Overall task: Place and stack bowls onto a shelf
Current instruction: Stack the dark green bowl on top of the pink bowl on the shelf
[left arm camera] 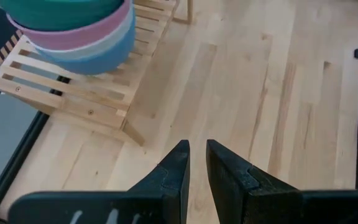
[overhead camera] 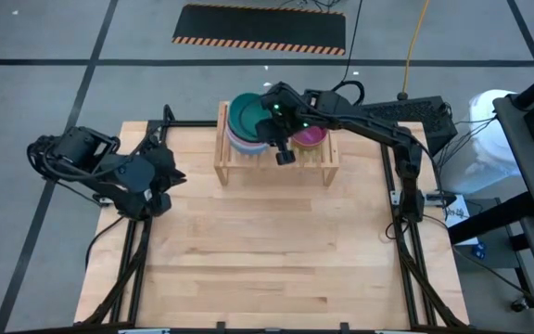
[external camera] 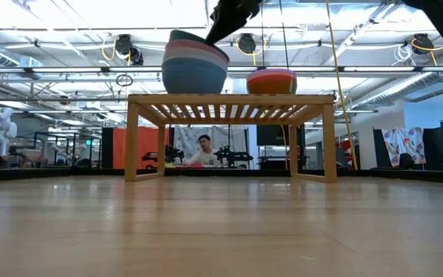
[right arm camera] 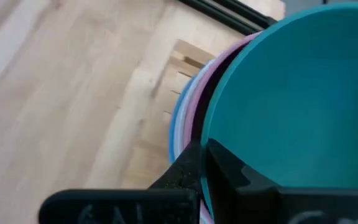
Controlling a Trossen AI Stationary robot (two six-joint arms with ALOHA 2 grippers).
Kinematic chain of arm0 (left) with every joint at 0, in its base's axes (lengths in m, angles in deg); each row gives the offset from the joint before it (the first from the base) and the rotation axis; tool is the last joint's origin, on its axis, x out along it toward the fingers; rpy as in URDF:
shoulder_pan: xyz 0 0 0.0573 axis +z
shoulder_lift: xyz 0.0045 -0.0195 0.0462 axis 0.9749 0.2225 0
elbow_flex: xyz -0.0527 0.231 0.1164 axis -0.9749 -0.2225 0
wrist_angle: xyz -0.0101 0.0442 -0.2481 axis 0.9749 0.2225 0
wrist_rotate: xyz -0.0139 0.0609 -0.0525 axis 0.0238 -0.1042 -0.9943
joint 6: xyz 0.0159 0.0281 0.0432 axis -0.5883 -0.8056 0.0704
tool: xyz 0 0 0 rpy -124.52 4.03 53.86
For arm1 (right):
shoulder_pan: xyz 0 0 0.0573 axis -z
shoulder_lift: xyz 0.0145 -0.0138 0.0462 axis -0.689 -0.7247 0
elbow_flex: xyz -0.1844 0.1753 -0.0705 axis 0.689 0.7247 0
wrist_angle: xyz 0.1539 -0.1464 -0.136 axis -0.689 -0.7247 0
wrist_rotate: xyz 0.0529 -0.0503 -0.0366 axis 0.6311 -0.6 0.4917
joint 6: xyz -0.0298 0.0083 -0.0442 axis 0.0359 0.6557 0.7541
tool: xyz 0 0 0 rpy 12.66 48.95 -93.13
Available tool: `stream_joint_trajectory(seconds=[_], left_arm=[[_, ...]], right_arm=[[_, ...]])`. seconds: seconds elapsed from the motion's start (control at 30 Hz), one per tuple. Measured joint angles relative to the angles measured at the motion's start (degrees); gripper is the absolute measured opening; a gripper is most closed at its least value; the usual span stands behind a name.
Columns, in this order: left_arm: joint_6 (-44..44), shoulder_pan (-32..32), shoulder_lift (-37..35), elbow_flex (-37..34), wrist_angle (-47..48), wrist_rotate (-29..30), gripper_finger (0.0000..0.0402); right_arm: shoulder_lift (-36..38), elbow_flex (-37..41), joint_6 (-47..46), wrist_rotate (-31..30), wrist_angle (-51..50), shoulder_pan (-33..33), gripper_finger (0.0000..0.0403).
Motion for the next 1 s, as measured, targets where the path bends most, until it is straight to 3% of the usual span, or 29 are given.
stream_joint_trajectory(seconds=[0.23,0.57,1.0], left_arm=[[0.0,0.0,-0.4,0.0,0.2,0.0,0.006],[0.1,0.0,-0.3,0.0,0.2,0.0,0.006],[-0.2,0.0,-0.3,0.0,0.2,-0.1,0.006]], right_arm=[[0.3,0.0,0.2,4.3,-2.0,-0.1,0.0],[0.3,0.0,4.2,4.2,1.0,-0.1,0.0002],[1.0,0.0,3.7,4.0,2.5,-1.4,0.0071]])
